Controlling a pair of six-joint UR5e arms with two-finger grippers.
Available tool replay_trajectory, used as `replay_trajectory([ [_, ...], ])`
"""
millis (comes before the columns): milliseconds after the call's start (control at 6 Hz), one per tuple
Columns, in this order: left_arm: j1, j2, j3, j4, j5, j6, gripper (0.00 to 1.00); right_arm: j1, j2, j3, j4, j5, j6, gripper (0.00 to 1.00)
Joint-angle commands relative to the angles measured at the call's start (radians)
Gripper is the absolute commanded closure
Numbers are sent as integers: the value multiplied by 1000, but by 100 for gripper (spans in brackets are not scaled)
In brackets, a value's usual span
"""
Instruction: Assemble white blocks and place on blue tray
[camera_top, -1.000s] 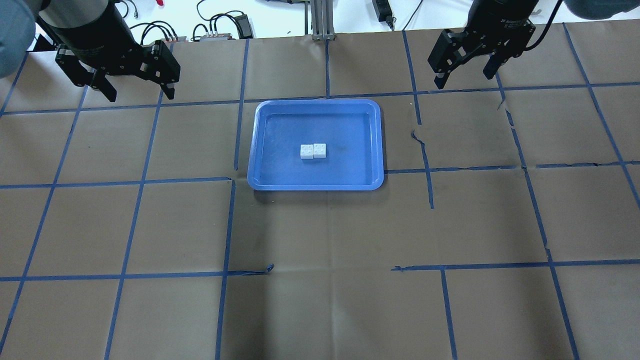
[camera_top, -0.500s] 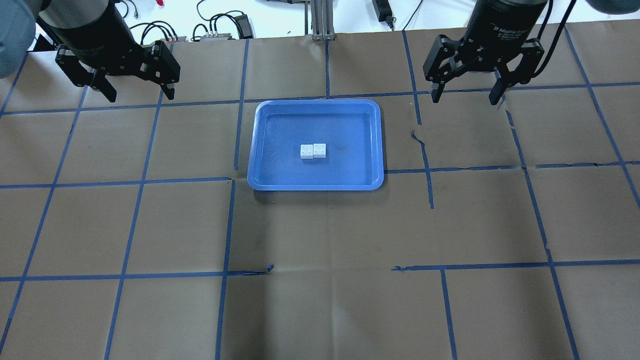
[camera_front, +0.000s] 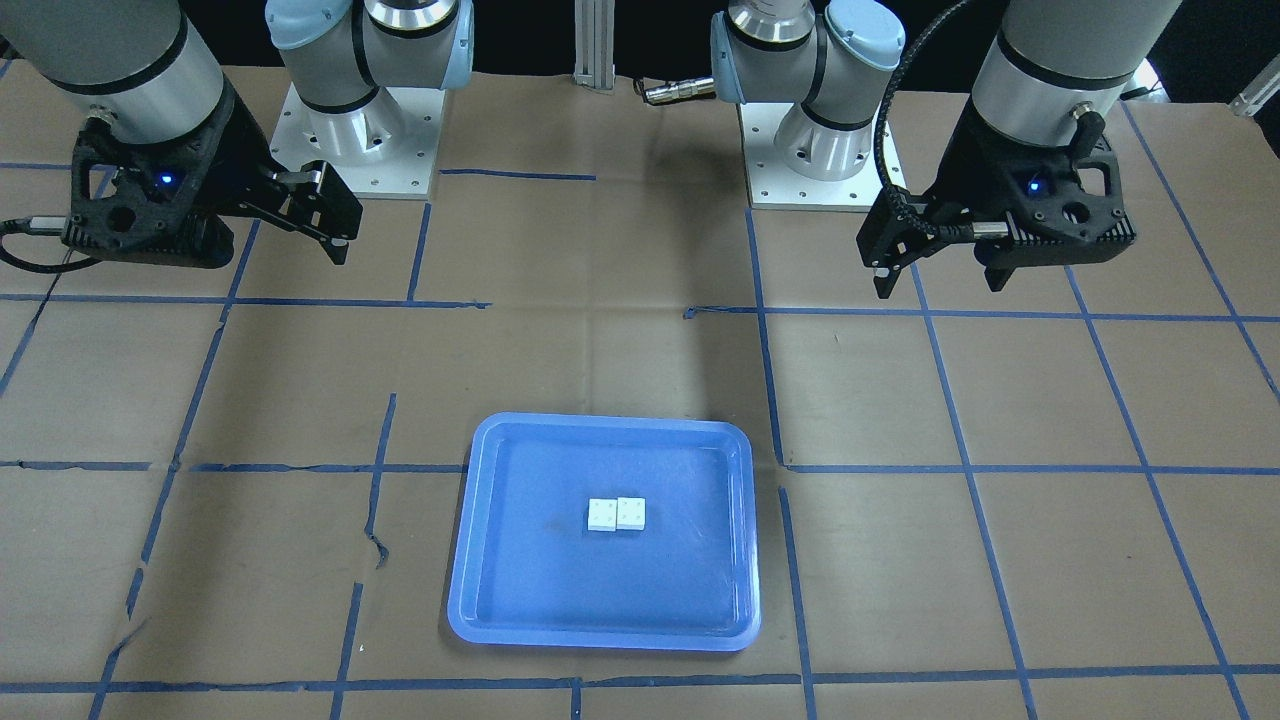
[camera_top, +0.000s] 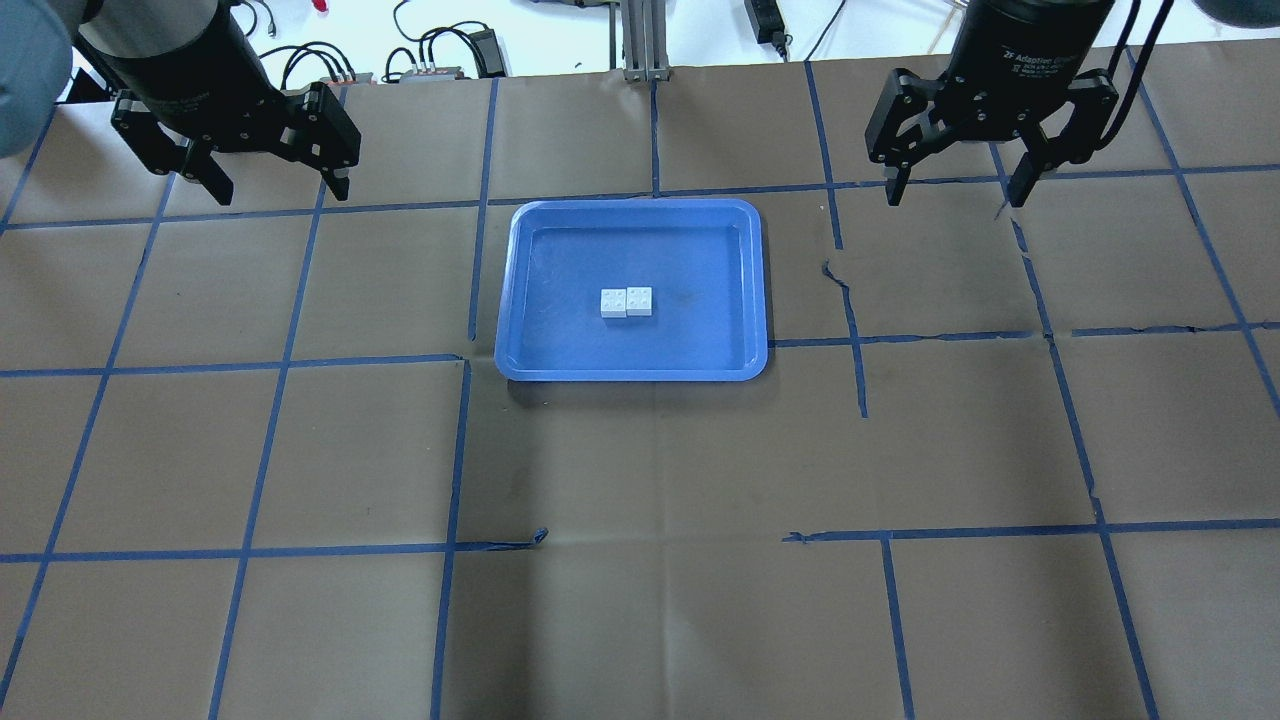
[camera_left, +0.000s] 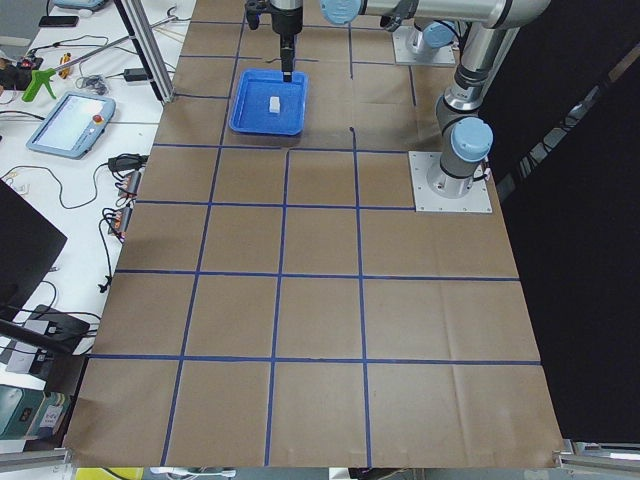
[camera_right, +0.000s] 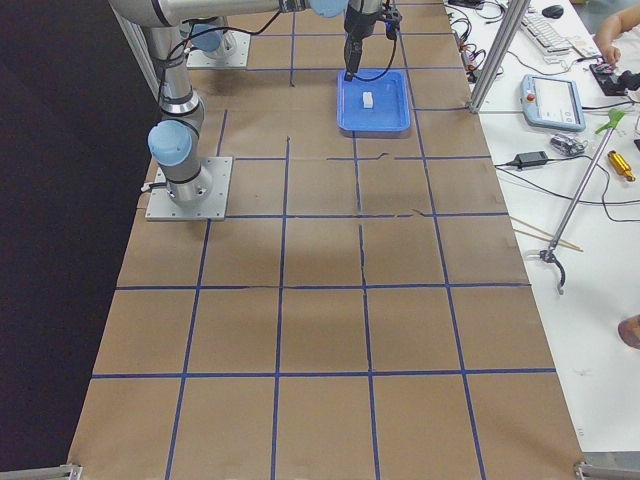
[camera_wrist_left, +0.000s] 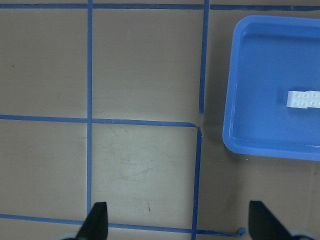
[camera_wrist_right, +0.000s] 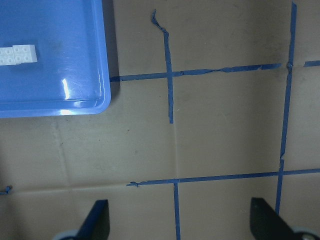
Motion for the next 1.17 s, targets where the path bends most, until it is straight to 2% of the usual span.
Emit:
replay_trajectory([
  [0, 0, 1, 0, -2, 0, 2, 1, -2, -25, 19, 7, 0, -1, 0],
  [333, -2, 2, 0, -2, 0, 2, 1, -5, -96, 123, -31, 3, -6, 0],
  [1000, -2, 2, -2, -2, 2, 2, 1, -4, -96, 124, -39, 3, -1, 0],
])
